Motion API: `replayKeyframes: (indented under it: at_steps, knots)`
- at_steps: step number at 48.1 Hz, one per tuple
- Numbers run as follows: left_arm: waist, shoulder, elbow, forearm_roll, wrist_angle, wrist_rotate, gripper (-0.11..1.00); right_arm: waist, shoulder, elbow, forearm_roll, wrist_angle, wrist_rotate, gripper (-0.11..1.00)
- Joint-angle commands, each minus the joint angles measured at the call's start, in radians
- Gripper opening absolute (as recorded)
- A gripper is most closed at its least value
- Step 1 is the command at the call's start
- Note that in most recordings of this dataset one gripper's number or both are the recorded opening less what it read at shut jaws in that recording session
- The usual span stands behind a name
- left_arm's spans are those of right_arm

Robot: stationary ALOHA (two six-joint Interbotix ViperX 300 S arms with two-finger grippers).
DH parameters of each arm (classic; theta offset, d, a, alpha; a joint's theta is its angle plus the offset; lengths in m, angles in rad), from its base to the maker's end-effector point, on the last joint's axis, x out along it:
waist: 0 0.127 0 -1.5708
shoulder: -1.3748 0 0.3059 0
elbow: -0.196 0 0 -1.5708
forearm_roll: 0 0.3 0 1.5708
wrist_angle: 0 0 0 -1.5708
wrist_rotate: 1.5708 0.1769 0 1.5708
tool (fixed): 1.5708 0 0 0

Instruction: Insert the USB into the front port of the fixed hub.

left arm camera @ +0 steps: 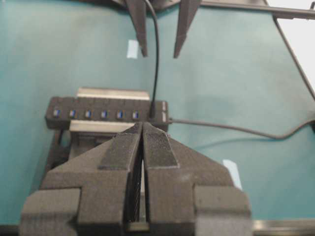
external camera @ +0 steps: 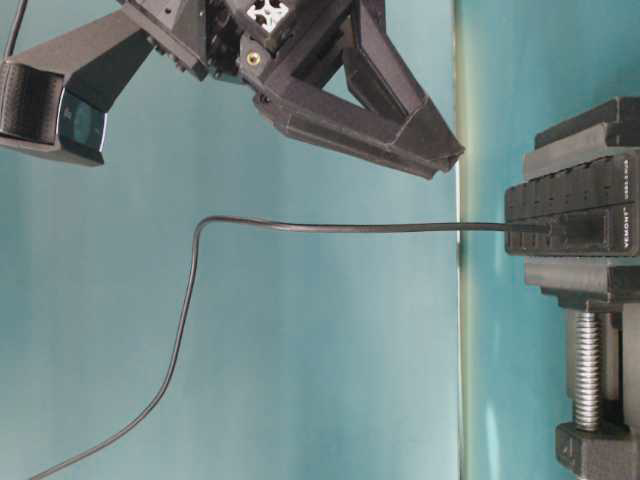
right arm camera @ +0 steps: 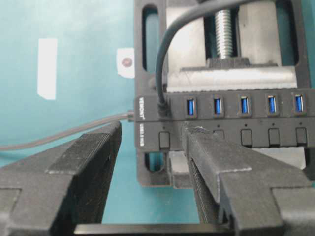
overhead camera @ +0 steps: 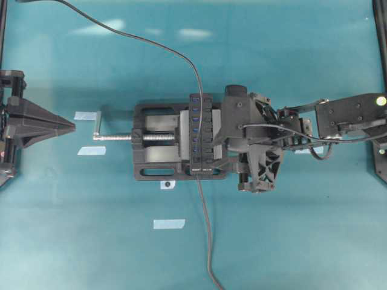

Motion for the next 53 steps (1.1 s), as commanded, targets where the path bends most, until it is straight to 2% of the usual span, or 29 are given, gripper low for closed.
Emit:
replayKeyframes:
  at_steps: [1,21,53]
  knots:
    - [-0.002,0.006,-0.015,0.003,-0.009,-0.002,0.0,0.003,-0.028,-0.008,0.003,-0.012,0.008,0.58]
    - [0.0,0.005,-0.015,0.003,-0.009,-0.002,0.0,0.003,-0.028,0.011,0.003,-0.071,0.009,0.58]
    - [-0.002,-0.014,-0.011,0.003,-0.009,-0.002,0.0,0.003,-0.026,0.032,0.003,-0.077,0.011,0.58]
